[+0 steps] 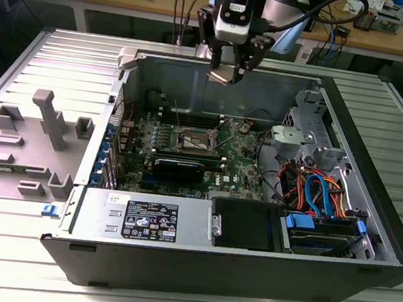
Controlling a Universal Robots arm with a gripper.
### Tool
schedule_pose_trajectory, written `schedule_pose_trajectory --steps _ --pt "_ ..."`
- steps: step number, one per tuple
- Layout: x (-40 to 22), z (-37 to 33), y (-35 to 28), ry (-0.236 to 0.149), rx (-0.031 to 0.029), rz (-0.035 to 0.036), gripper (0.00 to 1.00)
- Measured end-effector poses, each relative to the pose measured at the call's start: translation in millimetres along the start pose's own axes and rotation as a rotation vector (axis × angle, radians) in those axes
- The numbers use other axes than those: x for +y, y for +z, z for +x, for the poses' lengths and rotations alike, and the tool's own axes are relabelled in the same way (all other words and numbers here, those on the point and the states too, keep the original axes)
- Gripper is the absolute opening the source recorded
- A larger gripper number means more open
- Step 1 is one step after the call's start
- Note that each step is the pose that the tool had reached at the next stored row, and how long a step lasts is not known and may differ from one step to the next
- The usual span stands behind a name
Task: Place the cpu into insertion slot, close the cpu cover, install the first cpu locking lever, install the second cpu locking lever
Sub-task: 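Place the cpu into insertion slot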
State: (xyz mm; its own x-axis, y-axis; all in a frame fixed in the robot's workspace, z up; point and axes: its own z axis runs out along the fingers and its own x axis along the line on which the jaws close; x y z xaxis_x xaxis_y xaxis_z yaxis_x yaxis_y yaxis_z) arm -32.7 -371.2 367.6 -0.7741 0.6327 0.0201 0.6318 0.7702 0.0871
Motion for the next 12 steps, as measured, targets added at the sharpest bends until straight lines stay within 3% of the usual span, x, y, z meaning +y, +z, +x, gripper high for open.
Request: schedule_pose_trajectory --steps 12 --pt "-0.1 0.0 1.2 0.081 -0.0070 -0.0016 0.54"
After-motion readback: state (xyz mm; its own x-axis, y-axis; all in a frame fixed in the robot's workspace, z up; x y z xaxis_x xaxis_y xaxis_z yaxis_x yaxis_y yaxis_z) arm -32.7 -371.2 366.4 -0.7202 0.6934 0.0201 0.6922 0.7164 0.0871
